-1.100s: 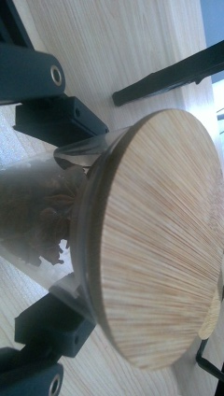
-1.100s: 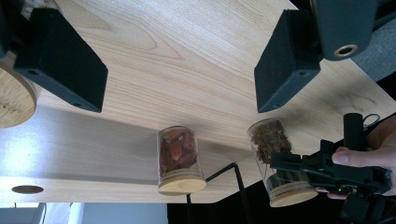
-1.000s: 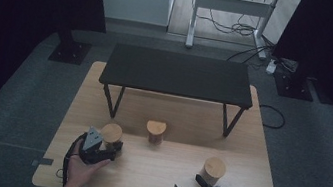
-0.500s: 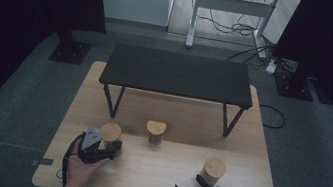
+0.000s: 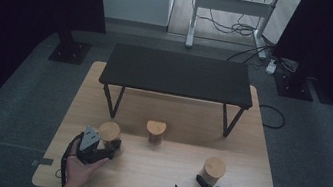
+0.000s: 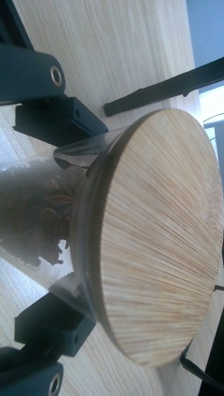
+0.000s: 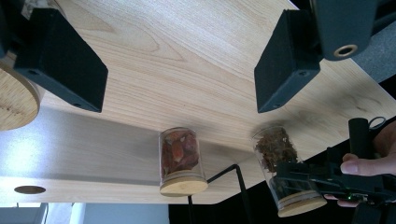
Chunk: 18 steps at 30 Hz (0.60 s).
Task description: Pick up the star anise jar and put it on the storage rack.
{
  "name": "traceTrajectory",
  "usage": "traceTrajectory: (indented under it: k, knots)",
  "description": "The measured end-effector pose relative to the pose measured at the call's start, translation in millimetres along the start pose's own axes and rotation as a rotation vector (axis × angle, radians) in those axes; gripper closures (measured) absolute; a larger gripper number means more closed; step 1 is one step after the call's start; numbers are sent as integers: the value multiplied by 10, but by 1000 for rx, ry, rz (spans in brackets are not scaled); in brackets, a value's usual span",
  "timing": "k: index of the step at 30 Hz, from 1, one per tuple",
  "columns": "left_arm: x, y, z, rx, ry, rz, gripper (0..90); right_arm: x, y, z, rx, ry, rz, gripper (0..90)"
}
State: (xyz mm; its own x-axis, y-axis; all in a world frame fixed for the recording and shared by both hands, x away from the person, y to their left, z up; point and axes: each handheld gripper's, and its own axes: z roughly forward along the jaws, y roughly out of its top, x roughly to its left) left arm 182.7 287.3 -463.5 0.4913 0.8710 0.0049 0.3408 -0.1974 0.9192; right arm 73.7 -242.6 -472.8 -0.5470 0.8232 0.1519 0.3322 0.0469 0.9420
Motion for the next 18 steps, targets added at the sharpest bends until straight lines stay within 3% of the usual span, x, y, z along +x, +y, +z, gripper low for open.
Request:
traceTrajectory:
  k: [18]
  knots:
    - [-28, 36, -103, -43, -8, 3, 267, 12, 2, -1, 5, 6, -5, 171]
